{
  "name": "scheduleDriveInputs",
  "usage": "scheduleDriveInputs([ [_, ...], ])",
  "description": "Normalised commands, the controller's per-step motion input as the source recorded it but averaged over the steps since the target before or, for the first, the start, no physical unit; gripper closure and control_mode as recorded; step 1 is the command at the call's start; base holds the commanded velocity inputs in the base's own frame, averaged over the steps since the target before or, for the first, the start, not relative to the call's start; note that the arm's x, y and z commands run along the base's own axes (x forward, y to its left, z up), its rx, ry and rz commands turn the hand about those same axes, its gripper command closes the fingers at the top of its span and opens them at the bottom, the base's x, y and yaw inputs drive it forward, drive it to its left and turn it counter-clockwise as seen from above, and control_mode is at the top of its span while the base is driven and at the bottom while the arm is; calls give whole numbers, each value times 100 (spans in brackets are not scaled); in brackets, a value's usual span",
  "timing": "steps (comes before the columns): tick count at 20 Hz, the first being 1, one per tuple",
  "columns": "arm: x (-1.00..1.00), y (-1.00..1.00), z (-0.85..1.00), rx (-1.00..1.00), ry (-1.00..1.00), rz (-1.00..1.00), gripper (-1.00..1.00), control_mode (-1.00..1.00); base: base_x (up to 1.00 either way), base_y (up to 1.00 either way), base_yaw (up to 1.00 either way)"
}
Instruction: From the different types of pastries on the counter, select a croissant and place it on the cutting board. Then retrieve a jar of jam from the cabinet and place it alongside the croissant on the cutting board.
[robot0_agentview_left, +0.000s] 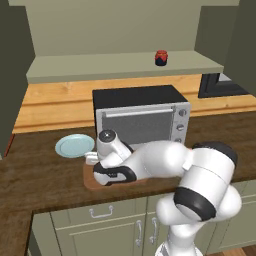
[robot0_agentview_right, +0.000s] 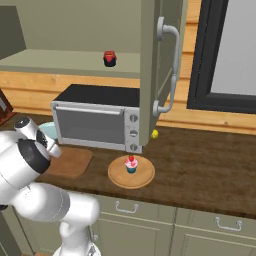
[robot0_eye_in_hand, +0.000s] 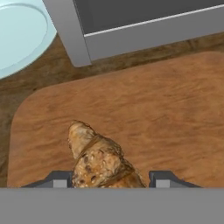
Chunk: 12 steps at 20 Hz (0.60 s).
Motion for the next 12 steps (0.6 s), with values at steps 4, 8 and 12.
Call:
scheduleDriveInputs([
  [4, 15, 0, 0, 0, 0, 0, -100, -100, 0, 0, 0],
  [8, 8, 0, 0, 0, 1, 0, -100, -100, 0, 0, 0],
  [12, 2, 0, 6, 0, 1, 0, -100, -100, 0, 0, 0],
])
